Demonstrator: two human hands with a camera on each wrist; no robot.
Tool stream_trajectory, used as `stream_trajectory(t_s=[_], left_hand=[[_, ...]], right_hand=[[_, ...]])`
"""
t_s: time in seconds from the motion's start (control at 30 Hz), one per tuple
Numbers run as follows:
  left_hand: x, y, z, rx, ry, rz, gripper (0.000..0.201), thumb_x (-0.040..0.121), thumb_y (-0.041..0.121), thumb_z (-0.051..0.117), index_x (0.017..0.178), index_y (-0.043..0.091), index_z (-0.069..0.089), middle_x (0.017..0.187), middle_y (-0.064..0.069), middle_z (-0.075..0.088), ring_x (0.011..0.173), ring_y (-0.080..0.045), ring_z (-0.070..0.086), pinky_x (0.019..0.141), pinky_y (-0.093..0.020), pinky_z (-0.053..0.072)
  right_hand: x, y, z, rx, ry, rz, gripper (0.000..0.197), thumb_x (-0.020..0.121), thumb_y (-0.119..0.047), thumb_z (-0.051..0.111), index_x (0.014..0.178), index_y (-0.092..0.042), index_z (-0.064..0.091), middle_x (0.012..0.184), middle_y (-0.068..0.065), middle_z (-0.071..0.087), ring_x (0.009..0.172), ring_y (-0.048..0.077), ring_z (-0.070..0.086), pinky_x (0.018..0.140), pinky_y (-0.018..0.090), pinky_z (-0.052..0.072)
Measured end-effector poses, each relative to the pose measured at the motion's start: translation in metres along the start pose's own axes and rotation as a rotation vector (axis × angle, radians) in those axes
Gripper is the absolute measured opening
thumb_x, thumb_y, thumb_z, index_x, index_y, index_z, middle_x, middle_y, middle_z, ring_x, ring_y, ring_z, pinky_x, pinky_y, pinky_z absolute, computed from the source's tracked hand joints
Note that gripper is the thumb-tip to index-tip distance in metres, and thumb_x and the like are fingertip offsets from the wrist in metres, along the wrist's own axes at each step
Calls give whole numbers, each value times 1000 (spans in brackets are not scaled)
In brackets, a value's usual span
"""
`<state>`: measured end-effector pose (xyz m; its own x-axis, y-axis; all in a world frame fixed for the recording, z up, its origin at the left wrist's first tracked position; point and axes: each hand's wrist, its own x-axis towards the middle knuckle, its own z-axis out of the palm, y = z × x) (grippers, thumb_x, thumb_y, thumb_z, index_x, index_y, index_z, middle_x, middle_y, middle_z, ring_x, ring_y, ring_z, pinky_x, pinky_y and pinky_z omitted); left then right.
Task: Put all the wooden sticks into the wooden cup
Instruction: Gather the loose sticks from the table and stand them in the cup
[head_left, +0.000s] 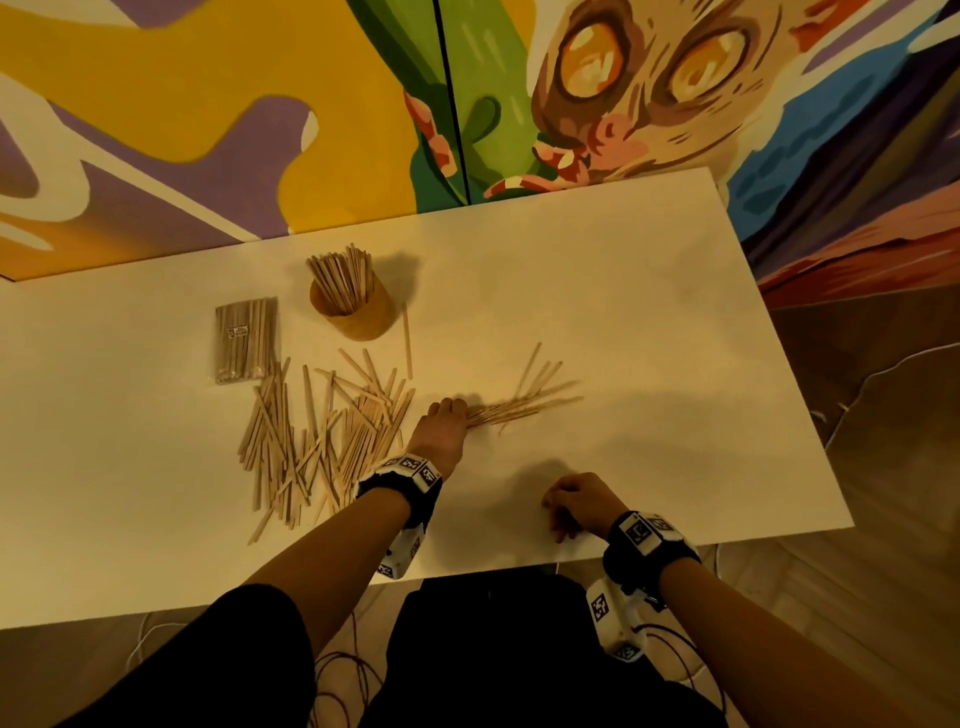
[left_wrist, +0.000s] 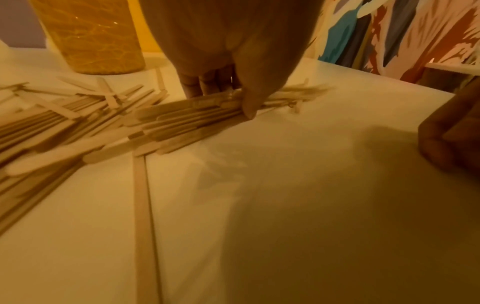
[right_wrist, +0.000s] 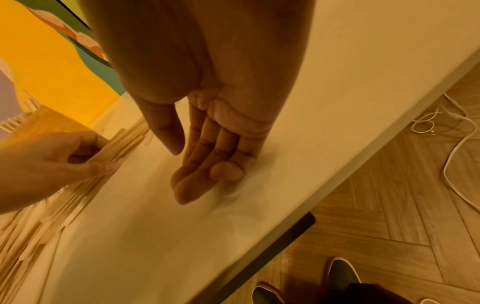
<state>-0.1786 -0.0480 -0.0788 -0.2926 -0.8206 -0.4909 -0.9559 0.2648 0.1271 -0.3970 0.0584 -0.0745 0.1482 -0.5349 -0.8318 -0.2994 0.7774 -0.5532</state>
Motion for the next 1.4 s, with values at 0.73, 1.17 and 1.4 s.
stream_trajectory(t_s=[0.73, 1.17, 1.4], left_hand=[[-5, -46, -53, -320, -139, 74, 24, 101, 7, 37, 120, -6, 43, 105, -28, 59, 96, -42, 58, 77, -43, 43], [-29, -20, -72, -1355, -417, -133, 15, 92, 6, 47, 89, 8, 61, 69, -1, 56, 57, -12, 50, 57, -27, 44], [-34, 2, -63, -1523, -506, -149, 16, 78, 27, 51, 83, 13, 57, 69, 2, 53, 57, -11, 45, 59, -26, 41]], right_hand=[[4, -42, -22, 61, 63, -80, 17, 94, -6, 54, 81, -1, 65, 57, 11, 64, 45, 20, 63, 44, 23, 46], [2, -97, -12, 321, 95, -186, 22, 97, -23, 53, 96, -4, 64, 77, 20, 69, 63, 31, 67, 52, 27, 45], [-2, -110, -6, 276, 32, -226, 26, 95, -20, 54, 104, 1, 66, 86, 22, 71, 72, 32, 69, 58, 29, 47]])
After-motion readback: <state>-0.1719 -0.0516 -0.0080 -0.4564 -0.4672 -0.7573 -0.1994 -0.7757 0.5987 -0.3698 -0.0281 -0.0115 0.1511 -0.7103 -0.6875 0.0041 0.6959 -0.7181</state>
